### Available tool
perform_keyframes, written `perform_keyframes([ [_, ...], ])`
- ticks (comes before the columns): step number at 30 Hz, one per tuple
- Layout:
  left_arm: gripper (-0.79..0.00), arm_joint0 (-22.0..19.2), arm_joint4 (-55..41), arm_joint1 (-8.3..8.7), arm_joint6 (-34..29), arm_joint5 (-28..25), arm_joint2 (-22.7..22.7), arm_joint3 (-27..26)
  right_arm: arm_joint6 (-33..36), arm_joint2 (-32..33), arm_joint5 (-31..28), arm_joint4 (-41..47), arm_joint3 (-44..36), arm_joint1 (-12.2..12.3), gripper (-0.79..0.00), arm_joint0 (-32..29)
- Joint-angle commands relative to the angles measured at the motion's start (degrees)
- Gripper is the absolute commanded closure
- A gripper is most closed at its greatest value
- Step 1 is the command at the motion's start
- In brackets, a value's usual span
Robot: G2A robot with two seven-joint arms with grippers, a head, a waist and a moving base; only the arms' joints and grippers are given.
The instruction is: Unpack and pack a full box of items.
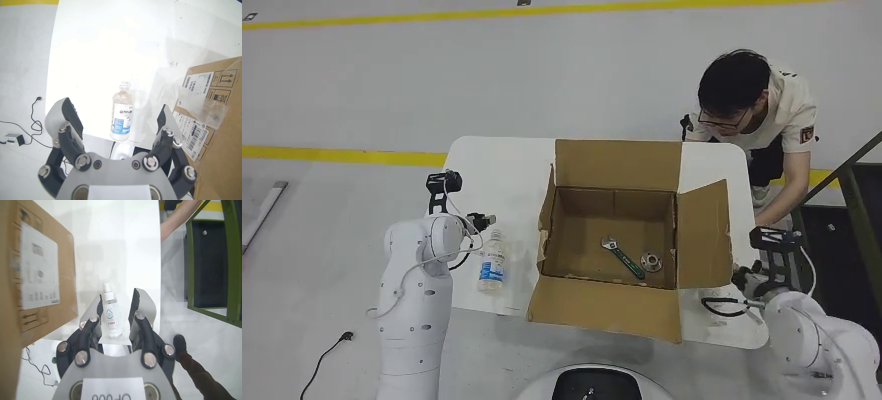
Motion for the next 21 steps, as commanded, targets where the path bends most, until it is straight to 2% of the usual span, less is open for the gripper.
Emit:
perform_keyframes([
  [1, -0.785, 0.0, 0.0, 0.00, 0.0, 0.0, 0.0, 0.0, 0.6, 2.3, -1.4, 1.8, -3.2, 0.2, -0.117, -0.1],
  [2, -0.785, 0.0, 0.0, 0.00, 0.0, 0.0, 0.0, 0.0, 0.9, 3.3, -2.0, 1.9, -4.5, 0.3, 0.000, 0.1],
  [7, -0.785, 0.0, 0.0, 0.00, 0.0, 0.0, 0.0, 0.0, 1.3, 6.1, -1.8, 4.6, -8.8, 0.7, 0.000, 2.9],
  [11, -0.785, 0.0, 0.0, 0.00, 0.0, 0.0, 0.0, 0.0, -0.3, 6.1, -2.2, 7.4, -8.8, 1.1, 0.000, 8.6],
  [13, -0.785, 0.0, 0.0, 0.00, 0.0, 0.0, 0.0, 0.0, -0.6, 4.5, -3.1, 8.7, -8.8, 1.4, 0.000, 11.9],
  [16, -0.785, 0.0, 0.0, 0.00, 0.0, 0.0, 0.0, 0.0, 0.5, 0.5, -7.6, 6.9, -8.8, 2.0, 0.000, 16.2],
  [21, -0.785, 0.0, 0.0, 0.00, 0.0, 0.0, 0.0, 0.0, 1.9, -10.1, -6.6, 4.7, -8.8, 2.1, 0.000, 20.5],
])
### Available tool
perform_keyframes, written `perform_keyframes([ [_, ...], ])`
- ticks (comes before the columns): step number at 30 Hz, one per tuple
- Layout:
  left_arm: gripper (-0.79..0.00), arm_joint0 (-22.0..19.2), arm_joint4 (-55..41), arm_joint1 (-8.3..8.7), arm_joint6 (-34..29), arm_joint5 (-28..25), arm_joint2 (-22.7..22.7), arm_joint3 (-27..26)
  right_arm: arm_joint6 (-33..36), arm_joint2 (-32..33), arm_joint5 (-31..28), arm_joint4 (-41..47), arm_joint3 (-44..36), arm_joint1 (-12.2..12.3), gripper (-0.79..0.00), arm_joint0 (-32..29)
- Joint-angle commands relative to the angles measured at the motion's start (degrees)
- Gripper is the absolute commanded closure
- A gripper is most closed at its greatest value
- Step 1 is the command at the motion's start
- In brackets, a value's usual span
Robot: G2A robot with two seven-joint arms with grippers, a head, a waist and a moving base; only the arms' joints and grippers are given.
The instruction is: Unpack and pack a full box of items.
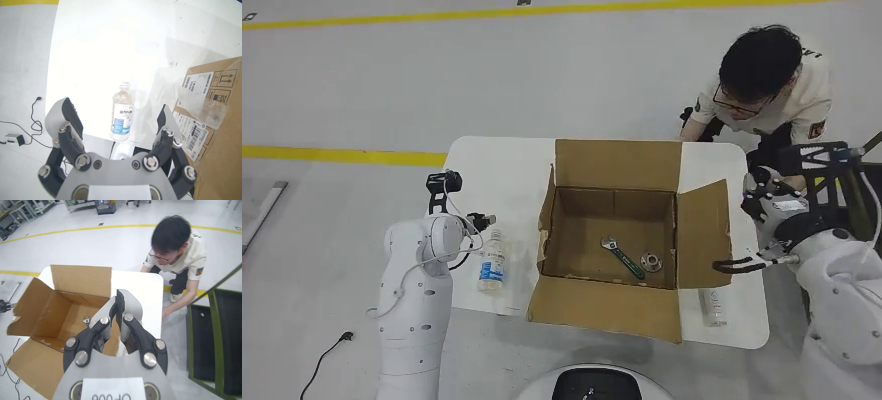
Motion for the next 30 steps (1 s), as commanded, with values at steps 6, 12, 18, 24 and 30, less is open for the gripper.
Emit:
perform_keyframes([
  [6, -0.785, 0.0, 0.0, 0.00, 0.0, 0.0, 0.0, 0.0, 2.2, -16.3, 1.0, -8.7, 2.2, -0.2, 0.000, -0.4],
  [12, -0.785, 0.0, 0.0, 0.00, 0.0, 0.0, 0.0, 0.0, -0.2, -27.4, 0.6, -19.3, 14.4, -0.6, 0.000, -0.3],
  [18, -0.785, 0.0, 0.0, 0.00, 0.0, 0.0, 0.0, 0.0, 2.4, -33.8, -2.3, -19.8, 27.6, -1.6, 0.000, 5.8],
  [24, -0.785, 0.0, 0.0, 0.00, 0.0, 0.0, 0.0, 0.0, 3.8, -35.8, -3.0, -19.5, 32.3, -2.1, 0.000, 9.0],
  [30, -0.785, 0.0, 0.0, 0.00, 0.0, 0.0, 0.0, 0.0, 3.8, -35.8, -3.0, -19.5, 32.3, -2.1, 0.000, 9.0],
])
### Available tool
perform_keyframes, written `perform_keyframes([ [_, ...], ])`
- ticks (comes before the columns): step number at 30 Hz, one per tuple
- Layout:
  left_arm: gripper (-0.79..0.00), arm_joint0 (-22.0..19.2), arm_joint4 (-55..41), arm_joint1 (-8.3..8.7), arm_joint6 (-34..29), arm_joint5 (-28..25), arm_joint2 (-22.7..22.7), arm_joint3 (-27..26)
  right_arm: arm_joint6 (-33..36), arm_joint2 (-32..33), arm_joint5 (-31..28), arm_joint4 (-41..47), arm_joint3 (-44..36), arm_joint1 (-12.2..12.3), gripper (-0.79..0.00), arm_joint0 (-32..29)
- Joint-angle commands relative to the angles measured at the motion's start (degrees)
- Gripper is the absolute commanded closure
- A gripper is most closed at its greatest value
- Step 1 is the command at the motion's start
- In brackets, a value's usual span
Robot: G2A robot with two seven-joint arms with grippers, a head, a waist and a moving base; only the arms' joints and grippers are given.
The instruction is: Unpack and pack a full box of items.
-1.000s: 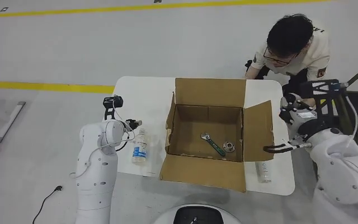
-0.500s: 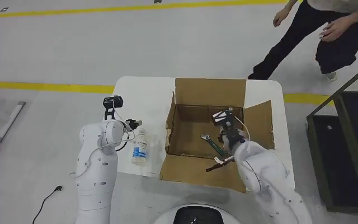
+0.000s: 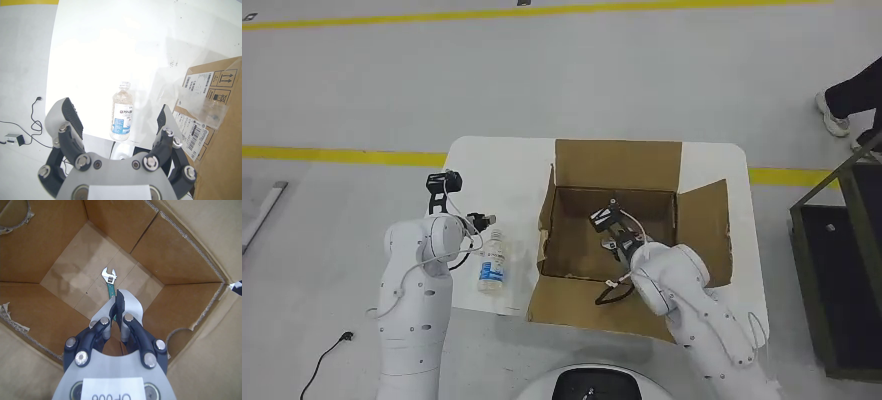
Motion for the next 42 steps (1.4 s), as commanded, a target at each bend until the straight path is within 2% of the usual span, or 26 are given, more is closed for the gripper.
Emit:
perform_keyframes([
  [1, -0.785, 0.0, 0.0, 0.00, 0.0, 0.0, 0.0, 0.0, 0.0, 0.0, 0.0, 0.0, 0.0, 0.0, 0.000, 0.0],
  [7, -0.785, 0.0, 0.0, 0.00, 0.0, 0.0, 0.0, 0.0, 0.7, -0.9, -2.9, -0.3, 4.0, -0.1, 0.000, 0.7],
  [16, -0.785, 0.0, 0.0, 0.00, 0.0, 0.0, 0.0, 0.0, 11.2, -8.9, -4.4, 3.4, 20.0, -3.3, 0.000, 14.7],
  [21, -0.785, 0.0, 0.0, 0.00, 0.0, 0.0, 0.0, 0.0, 12.6, -11.6, -4.0, 5.4, 27.6, -5.0, 0.000, 20.1],
  [24, -0.785, 0.0, 0.0, 0.00, 0.0, 0.0, 0.0, 0.0, 12.2, -12.5, -3.9, 6.7, 31.1, -5.7, -0.123, 21.7],
  [26, -0.785, 0.0, 0.0, 0.00, 0.0, 0.0, 0.0, 0.0, 11.0, -12.8, -3.5, 7.4, 33.1, -6.1, -0.151, 22.1],
  [29, -0.785, 0.0, 0.0, 0.00, 0.0, 0.0, 0.0, 0.0, 9.1, -13.0, -2.5, 7.8, 35.5, -6.5, -0.345, 22.3],
  [34, -0.785, 0.0, 0.0, 0.00, 0.0, 0.0, 0.0, 0.0, 7.3, -13.0, -1.6, 8.0, 37.4, -6.9, -0.363, 21.7],
  [42, -0.785, 0.0, 0.0, 0.00, 0.0, 0.0, 0.0, 0.0, 5.4, -12.3, -0.9, 7.3, 39.7, -7.0, -0.332, 21.1],
])
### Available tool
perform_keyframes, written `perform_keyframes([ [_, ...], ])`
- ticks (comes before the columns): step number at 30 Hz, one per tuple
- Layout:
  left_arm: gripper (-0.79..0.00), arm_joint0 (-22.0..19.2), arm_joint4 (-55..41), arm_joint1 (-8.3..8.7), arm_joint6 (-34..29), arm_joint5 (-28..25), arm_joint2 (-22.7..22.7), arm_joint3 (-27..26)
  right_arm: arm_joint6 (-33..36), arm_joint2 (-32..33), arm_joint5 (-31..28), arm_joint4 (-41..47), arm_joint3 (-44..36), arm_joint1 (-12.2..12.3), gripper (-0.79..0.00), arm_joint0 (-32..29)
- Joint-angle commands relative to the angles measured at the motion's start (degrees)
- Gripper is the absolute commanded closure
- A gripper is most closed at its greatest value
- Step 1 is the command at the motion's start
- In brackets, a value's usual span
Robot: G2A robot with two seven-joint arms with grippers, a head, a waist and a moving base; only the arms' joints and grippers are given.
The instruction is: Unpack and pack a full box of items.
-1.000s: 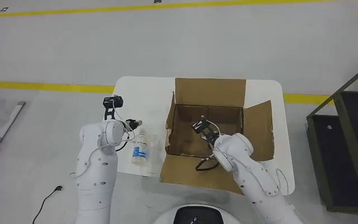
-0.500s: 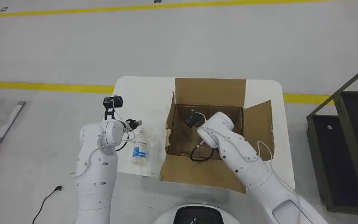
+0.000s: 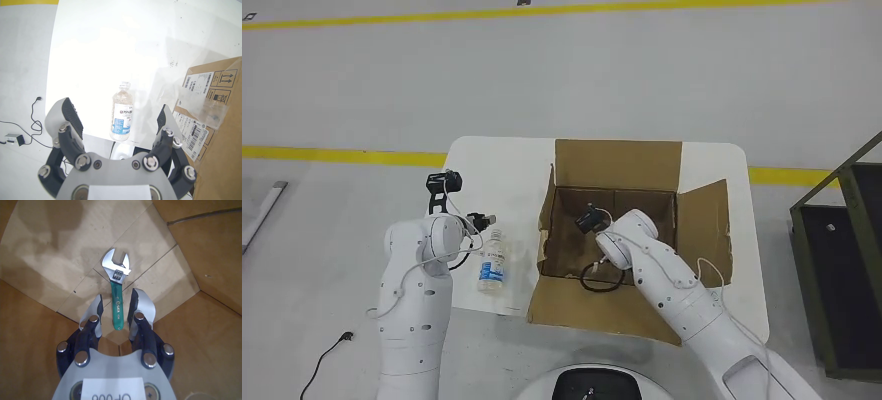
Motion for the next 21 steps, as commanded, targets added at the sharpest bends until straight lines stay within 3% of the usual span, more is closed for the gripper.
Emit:
perform_keyframes([
  [1, -0.785, 0.0, 0.0, 0.00, 0.0, 0.0, 0.0, 0.0, -0.4, 0.2, 0.4, -0.3, 0.7, 0.0, -0.332, 0.0],
  [5, -0.785, 0.0, 0.0, 0.00, 0.0, 0.0, 0.0, 0.0, -0.9, 0.4, 0.5, -0.9, 1.8, -0.2, -0.292, 0.2],
  [21, -0.785, 0.0, 0.0, 0.00, 0.0, 0.0, 0.0, 0.0, -2.9, -0.4, -0.2, -0.6, 6.9, -1.5, -0.265, 1.1],
])
